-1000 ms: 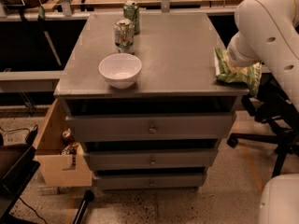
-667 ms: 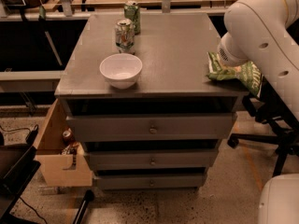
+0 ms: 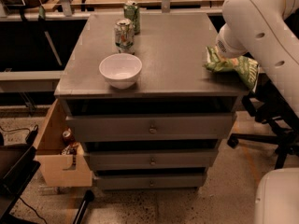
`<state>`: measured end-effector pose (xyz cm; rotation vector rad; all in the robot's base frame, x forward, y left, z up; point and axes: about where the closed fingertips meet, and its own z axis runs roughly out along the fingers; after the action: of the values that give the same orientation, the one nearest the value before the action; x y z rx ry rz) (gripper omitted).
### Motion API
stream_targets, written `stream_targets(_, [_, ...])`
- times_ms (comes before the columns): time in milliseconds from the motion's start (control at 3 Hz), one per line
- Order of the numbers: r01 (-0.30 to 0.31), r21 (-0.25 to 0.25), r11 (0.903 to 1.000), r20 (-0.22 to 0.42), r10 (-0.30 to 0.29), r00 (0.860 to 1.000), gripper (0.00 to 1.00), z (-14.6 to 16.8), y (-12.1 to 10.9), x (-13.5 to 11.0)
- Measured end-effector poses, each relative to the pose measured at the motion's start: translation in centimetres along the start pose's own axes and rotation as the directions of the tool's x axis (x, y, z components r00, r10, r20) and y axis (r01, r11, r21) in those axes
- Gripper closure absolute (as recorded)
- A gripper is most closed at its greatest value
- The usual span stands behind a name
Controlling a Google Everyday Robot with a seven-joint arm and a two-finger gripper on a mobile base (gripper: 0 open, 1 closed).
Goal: Move green jalapeno chip bag near white bowl
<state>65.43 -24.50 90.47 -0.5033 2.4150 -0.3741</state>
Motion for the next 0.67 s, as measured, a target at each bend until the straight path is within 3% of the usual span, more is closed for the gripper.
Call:
stream_targets(333, [0.087, 0.058, 0.9946, 0.011, -0.087, 0.996, 1.00, -2.7, -0.6, -5.1])
stream_targets(667, [0.148, 0.071, 0.9865, 0.023, -0.149, 0.989, 1.00, -4.7, 0.0, -8.6])
